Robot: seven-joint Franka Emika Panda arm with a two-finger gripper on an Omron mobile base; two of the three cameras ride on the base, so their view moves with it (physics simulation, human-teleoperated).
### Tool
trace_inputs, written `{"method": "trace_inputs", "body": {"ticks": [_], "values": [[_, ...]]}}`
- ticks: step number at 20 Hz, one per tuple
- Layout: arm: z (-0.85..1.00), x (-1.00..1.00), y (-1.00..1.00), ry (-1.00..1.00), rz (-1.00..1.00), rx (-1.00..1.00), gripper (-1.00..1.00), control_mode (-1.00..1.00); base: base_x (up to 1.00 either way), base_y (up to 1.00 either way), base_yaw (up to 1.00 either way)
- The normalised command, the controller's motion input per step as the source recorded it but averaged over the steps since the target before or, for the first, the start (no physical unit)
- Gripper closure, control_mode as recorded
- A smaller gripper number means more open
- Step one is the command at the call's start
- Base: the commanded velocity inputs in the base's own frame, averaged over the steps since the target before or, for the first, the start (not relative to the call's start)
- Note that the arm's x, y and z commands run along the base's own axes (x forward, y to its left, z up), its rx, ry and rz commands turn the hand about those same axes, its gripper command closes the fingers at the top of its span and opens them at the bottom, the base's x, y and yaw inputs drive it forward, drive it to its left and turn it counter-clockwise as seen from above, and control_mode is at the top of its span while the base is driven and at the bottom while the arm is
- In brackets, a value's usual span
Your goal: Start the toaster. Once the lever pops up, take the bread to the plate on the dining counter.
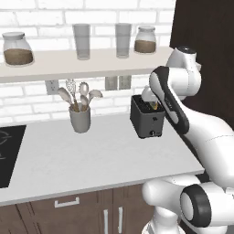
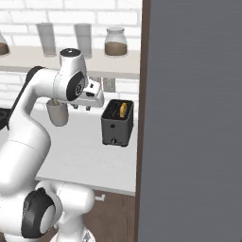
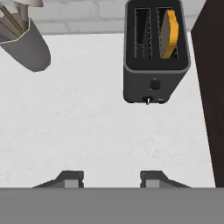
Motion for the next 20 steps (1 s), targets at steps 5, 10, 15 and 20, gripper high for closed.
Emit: {"method": "trace_inputs", "body": {"ticks": [5,10,15,20], "values": [[-0.12,-0.16,-0.04,0.0,0.0,-0.01,-1.0,-1.0,0.0,0.0,0.0],[-0.2,-0.08,-0.32,0.0,0.0,0.0,-1.0,-1.0,0.0,0.0,0.0],[-0.18,0.03,-0.4,0.0,0.0,0.0,-1.0,-1.0,0.0,0.0,0.0],[-0.31,0.42,-0.14,0.0,0.0,-0.03,-1.0,-1.0,0.0,0.0,0.0]]}}
